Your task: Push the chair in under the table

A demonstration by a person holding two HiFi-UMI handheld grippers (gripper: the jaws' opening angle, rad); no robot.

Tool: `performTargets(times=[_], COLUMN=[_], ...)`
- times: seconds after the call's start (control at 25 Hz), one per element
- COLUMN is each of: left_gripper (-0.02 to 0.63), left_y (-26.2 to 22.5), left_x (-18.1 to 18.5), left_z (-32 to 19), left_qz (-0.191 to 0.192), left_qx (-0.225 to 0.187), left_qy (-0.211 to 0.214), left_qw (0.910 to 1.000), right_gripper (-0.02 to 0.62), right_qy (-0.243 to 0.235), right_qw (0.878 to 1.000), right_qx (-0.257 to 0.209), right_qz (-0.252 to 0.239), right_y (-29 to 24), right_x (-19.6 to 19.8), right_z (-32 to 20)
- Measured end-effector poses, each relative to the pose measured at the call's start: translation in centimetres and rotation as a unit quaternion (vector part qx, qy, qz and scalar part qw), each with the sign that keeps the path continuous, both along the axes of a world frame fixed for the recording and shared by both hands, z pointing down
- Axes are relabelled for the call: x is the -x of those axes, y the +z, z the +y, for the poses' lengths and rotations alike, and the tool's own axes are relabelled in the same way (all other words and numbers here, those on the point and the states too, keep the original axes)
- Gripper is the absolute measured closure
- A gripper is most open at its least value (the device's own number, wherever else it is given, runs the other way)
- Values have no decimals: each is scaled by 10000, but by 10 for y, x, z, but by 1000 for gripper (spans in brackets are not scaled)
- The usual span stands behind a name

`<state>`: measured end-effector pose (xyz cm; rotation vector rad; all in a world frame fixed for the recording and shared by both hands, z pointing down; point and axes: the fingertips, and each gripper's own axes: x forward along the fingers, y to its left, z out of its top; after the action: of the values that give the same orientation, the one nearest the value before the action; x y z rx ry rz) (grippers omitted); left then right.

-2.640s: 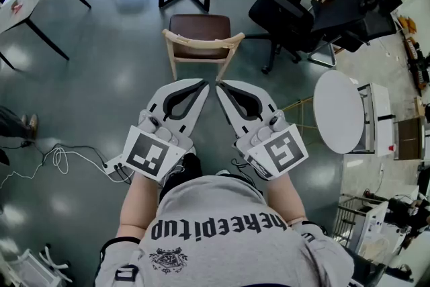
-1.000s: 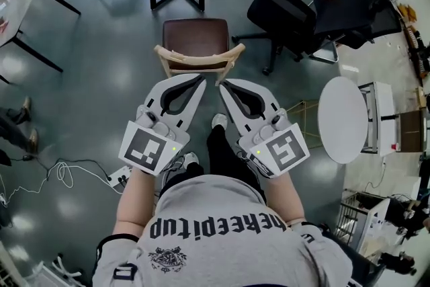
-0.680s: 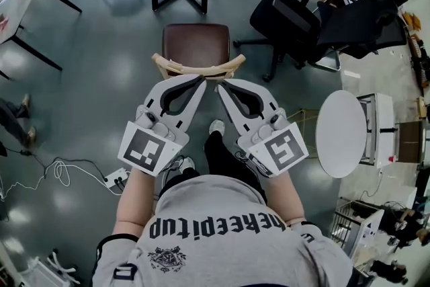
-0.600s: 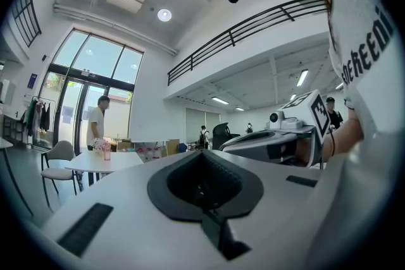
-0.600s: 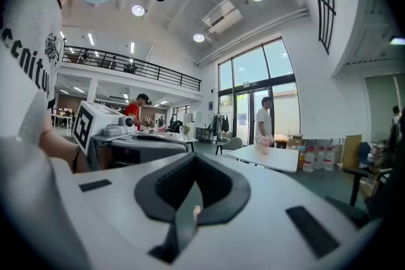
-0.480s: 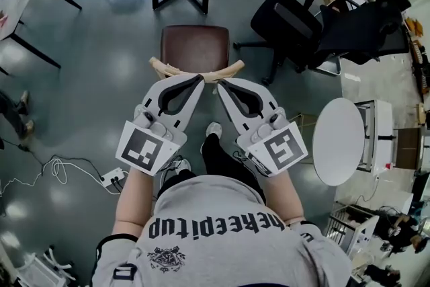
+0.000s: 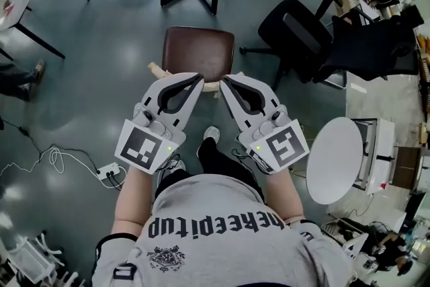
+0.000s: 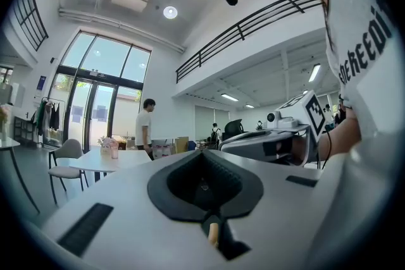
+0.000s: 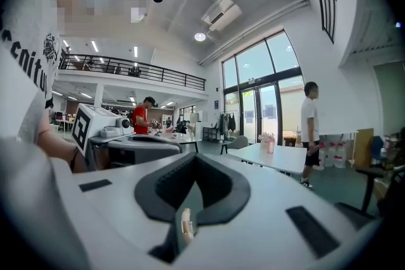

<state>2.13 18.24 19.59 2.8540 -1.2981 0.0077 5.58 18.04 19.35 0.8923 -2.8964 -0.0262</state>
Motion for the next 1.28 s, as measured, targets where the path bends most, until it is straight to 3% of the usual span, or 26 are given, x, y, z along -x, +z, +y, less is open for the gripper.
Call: performTargets(times=[0.68,0.96,1.28], left_gripper=[591,591,591], left_y=[14,25,58], left_x=[-11,-2,9], left_z=[-49,-64,-81], left_qz=[-65,-215,-810], left_qx=[184,263,353], left_qy=[-511,-371,71], left_qw=[9985,9987,9961], right_gripper=[584,584,581], right_qy=[-671,-737,-625], right_qw=[9976,9969,9972], right_qx=[174,266,339], right_qz=[-2,7,233], right_y=[21,34,56], right_x=[-15,-10,0], right_z=[-53,-66,-83])
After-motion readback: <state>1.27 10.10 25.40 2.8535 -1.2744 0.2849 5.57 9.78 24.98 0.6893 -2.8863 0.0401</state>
